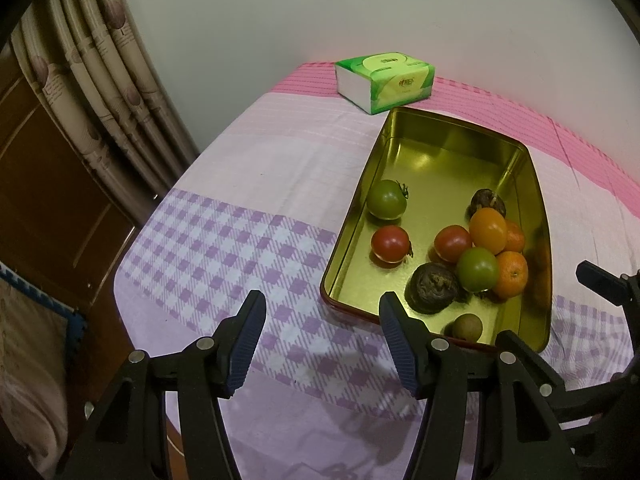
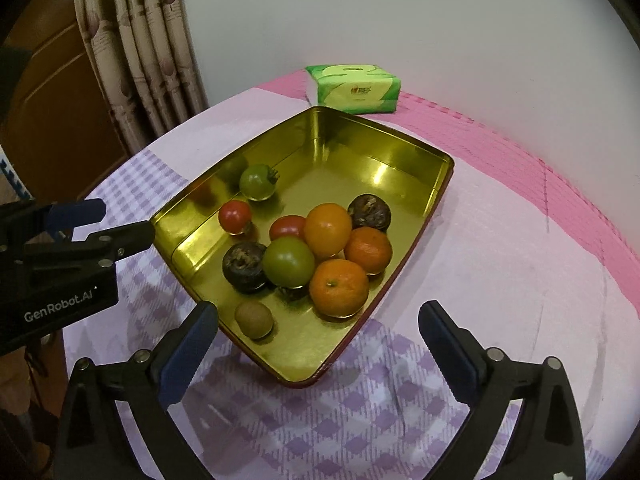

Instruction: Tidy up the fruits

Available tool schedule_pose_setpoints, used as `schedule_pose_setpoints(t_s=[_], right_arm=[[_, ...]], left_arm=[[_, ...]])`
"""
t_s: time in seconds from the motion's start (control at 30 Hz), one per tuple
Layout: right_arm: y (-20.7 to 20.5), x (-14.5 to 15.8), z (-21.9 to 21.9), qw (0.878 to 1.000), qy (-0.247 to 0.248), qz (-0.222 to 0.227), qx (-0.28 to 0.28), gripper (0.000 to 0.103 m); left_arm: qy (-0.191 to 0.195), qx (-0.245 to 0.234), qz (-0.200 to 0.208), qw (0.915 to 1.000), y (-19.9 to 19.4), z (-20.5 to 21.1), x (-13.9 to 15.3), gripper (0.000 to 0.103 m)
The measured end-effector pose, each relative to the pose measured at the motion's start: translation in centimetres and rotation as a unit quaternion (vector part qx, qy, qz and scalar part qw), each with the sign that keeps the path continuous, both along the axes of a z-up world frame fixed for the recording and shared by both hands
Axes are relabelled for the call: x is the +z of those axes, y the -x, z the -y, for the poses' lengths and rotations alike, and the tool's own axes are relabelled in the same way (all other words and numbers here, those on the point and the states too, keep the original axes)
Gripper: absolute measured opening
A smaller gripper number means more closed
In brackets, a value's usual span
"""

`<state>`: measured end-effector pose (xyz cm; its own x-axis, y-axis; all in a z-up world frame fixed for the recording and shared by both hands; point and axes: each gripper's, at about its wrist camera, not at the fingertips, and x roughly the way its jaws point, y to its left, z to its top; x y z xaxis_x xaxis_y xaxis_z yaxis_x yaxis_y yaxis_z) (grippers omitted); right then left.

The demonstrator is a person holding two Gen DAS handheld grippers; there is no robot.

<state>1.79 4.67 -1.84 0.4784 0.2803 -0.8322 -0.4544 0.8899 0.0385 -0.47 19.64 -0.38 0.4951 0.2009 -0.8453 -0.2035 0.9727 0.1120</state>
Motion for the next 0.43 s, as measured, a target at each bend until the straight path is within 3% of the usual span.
schedule_pose_setpoints(t_s=[0.43], right_arm=[[0.02, -0.04, 0.04, 1.0, -0.002, -0.004, -0.002, 0.1]], left_arm=[[0.004, -0.008, 0.003, 1.0, -0.04, 0.1, -0.04, 0.06]])
